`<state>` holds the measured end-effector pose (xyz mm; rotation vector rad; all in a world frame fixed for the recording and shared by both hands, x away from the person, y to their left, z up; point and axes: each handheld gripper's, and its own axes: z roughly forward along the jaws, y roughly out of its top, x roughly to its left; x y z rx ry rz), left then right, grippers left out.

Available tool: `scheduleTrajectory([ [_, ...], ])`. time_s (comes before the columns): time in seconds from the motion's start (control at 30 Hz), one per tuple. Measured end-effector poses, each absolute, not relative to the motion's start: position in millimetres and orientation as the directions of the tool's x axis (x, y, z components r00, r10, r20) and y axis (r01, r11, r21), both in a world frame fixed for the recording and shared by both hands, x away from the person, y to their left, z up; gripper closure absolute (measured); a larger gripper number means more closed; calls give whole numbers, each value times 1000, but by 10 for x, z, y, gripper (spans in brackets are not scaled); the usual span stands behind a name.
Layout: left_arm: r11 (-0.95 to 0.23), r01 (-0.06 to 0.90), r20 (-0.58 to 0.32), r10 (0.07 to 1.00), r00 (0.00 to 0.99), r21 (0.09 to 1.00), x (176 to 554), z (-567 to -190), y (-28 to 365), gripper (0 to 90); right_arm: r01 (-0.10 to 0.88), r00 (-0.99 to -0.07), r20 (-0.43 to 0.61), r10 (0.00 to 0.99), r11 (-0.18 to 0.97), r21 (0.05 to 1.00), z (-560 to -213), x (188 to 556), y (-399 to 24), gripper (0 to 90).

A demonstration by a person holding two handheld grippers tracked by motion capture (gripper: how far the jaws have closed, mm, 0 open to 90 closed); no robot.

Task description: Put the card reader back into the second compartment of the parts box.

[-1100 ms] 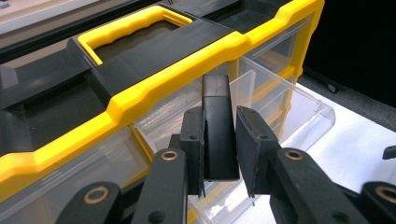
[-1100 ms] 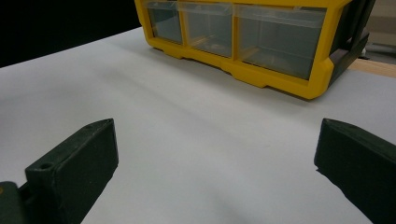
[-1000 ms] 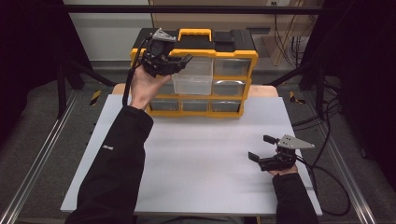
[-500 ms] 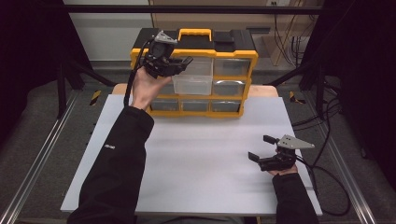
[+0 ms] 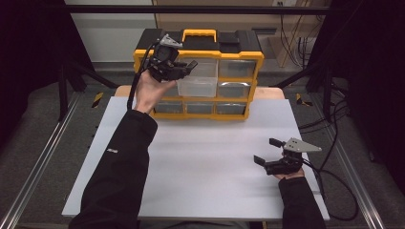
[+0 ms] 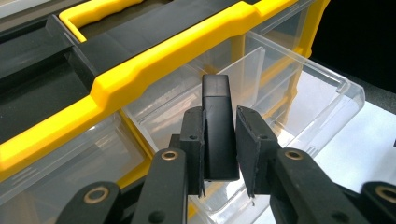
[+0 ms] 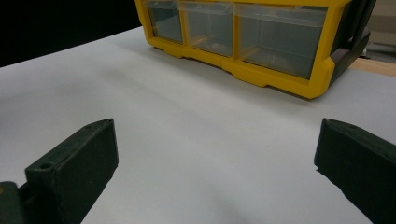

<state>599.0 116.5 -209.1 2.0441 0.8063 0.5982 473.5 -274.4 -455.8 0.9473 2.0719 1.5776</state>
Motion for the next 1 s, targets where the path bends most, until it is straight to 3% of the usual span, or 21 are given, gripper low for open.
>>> scheduleTrajectory([
  [0.47,-433,337,108,733,672,836,6004,-2127,1163,713,287,-706,105,700,147,947,-4558,4735,-2743,3],
  [1.0,-373,260,124,749,651,890,5831,-2078,1261,310,288,-706,105,701,148,946,-4561,4736,-2740,3],
])
